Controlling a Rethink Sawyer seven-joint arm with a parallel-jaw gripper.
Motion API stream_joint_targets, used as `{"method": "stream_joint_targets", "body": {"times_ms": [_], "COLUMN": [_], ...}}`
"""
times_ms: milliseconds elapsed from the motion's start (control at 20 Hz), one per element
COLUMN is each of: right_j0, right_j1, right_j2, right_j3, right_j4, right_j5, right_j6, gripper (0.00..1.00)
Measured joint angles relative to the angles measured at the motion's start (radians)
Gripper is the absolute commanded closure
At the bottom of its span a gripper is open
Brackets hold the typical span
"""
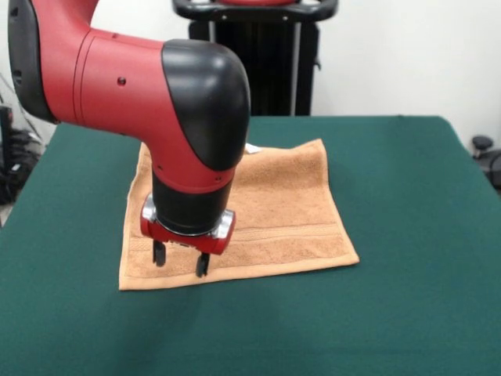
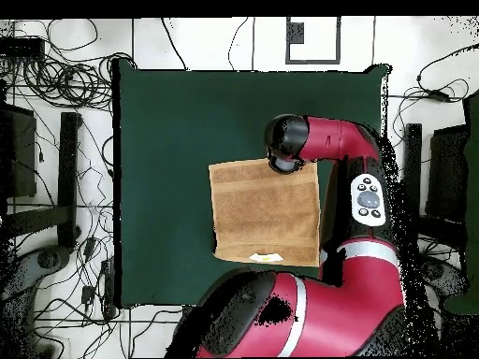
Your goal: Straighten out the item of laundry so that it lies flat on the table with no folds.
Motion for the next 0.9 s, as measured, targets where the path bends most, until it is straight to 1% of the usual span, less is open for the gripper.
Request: {"method": "stream_joint_targets", "body": {"times_ms": [350,900], "right_j0": [0.0,0.0], "right_j1": [-0.022,-0.017], "right_j2": [0.0,0.0], "right_j3": [0.024,0.08], "right_j4": [-0.001,-0.005], "right_j5": [0.0,0.0], "right_j6": [0.0,0.0], "gripper": [0.0,0.0]}}
